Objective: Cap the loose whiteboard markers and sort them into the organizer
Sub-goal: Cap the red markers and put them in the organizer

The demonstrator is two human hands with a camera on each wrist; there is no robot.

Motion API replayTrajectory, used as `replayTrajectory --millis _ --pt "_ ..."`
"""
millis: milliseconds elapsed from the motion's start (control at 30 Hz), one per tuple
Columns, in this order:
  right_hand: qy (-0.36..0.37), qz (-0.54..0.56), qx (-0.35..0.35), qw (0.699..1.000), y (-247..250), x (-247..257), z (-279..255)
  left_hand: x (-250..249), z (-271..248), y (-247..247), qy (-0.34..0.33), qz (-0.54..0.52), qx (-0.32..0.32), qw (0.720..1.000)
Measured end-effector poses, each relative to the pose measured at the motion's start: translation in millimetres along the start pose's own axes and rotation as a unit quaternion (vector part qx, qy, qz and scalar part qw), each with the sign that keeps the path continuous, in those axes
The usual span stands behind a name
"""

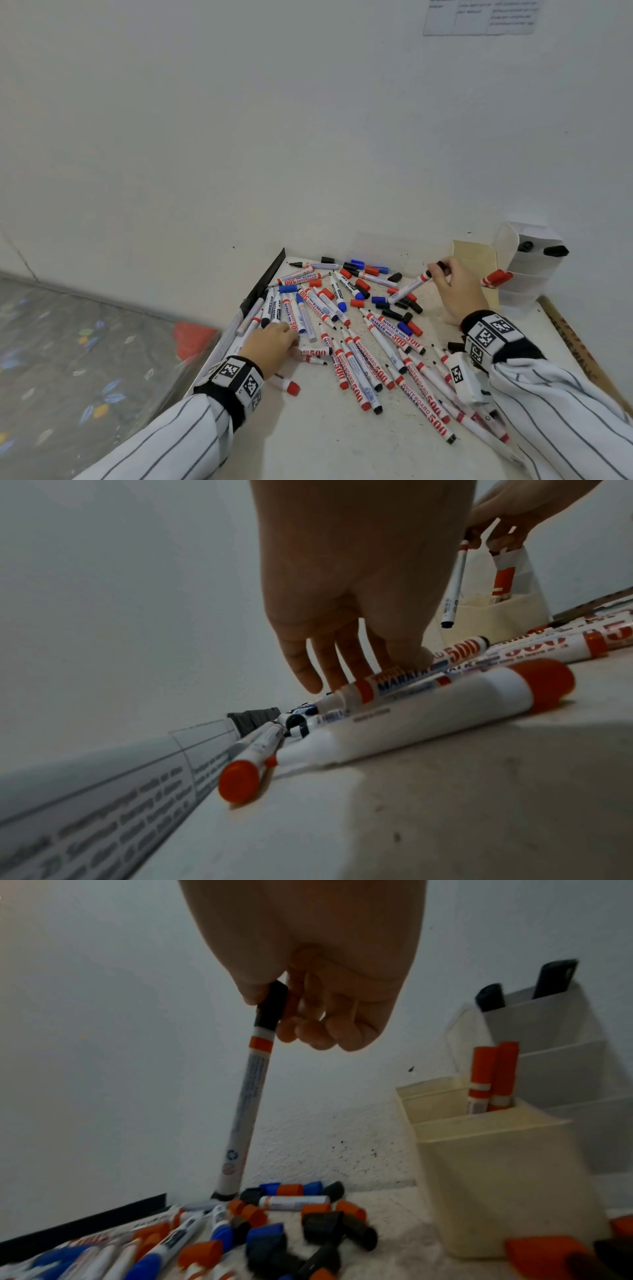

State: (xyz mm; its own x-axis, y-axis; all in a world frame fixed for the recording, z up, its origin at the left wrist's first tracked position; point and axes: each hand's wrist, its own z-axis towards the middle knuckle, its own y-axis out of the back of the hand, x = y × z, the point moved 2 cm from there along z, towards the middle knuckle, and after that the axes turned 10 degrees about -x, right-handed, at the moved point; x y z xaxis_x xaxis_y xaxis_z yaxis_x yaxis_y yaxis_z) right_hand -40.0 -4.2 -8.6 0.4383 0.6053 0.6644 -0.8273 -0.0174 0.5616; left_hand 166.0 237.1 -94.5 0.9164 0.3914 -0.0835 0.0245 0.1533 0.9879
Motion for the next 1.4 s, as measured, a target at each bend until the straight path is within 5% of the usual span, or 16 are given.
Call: replayTrajectory --millis 167,433,733,1000,1133,1233,1333,1400 --pt "-0.029 -0.007 -0.101 0.994 40.6 -20.0 28.4 -7.8 16.8 14.5 0.092 -0.139 -0.028 0.986" --pt "-0.075 -0.114 -0.168 0.976 80.8 -52.4 59.7 -27.7 45.5 17.0 0.203 -0.300 -0.063 0.930" --pt "-0.061 -0.204 -0.088 0.973 55.6 -77.6 82.8 -16.6 59.5 14.2 0.273 -0.378 -0.053 0.883" --pt "-0.068 -0.273 -0.043 0.959 30.7 -96.4 104.5 -1.6 62.1 11.4 0.336 -0.531 -0.045 0.777" --pt "-0.091 -0.331 0.034 0.938 23.5 -103.8 104.0 1.6 61.2 9.5 0.343 -0.505 -0.047 0.790" --pt "-0.093 -0.365 0.029 0.926 21.8 -96.0 98.1 0.5 61.3 8.2 0.347 -0.515 -0.042 0.782" --pt "-0.032 -0.307 -0.032 0.951 17.8 -74.6 85.1 -4.0 61.5 11.2 0.348 -0.560 -0.050 0.750" --pt "0.003 -0.270 0.008 0.963 9.2 -58.1 72.1 -7.7 61.5 13.7 0.343 -0.588 -0.055 0.730"
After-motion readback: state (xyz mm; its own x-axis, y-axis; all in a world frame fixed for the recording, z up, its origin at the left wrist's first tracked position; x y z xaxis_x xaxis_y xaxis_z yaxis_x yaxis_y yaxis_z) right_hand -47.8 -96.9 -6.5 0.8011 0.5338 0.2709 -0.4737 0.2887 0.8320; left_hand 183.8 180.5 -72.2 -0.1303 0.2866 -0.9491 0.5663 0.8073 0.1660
